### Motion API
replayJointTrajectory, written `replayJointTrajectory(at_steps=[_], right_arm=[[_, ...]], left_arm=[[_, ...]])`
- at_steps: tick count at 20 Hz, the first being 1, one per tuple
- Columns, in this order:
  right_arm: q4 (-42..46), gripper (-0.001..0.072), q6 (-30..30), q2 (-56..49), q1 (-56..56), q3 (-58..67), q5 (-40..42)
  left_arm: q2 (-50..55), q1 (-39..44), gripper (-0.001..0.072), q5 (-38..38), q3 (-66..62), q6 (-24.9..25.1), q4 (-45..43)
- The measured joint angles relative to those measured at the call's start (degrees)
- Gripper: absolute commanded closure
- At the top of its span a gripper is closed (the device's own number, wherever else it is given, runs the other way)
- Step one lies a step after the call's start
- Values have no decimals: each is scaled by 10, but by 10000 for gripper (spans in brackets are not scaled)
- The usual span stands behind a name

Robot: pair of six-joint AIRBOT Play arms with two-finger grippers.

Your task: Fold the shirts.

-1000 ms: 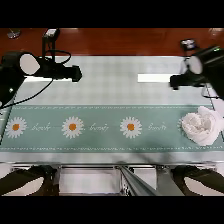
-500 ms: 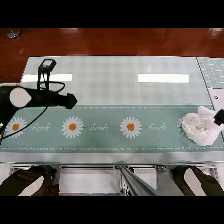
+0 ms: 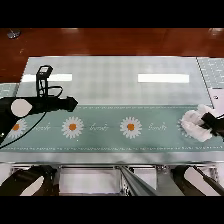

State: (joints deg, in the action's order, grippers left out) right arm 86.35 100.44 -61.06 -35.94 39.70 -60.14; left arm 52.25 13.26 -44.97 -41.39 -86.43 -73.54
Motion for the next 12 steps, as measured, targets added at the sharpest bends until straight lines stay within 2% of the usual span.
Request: replayJointTrajectory(at_steps=[4,7,12], right_arm=[[-87,684,-67,-11,-2,95,-13],[-167,685,-97,17,16,193,-8],[-197,684,-116,90,110,337,11]], left_arm=[[-1,-9,7,-13,-37,-4,0],[-8,-26,7,-35,-90,-4,-1],[-69,-41,7,-94,-137,5,-4]])
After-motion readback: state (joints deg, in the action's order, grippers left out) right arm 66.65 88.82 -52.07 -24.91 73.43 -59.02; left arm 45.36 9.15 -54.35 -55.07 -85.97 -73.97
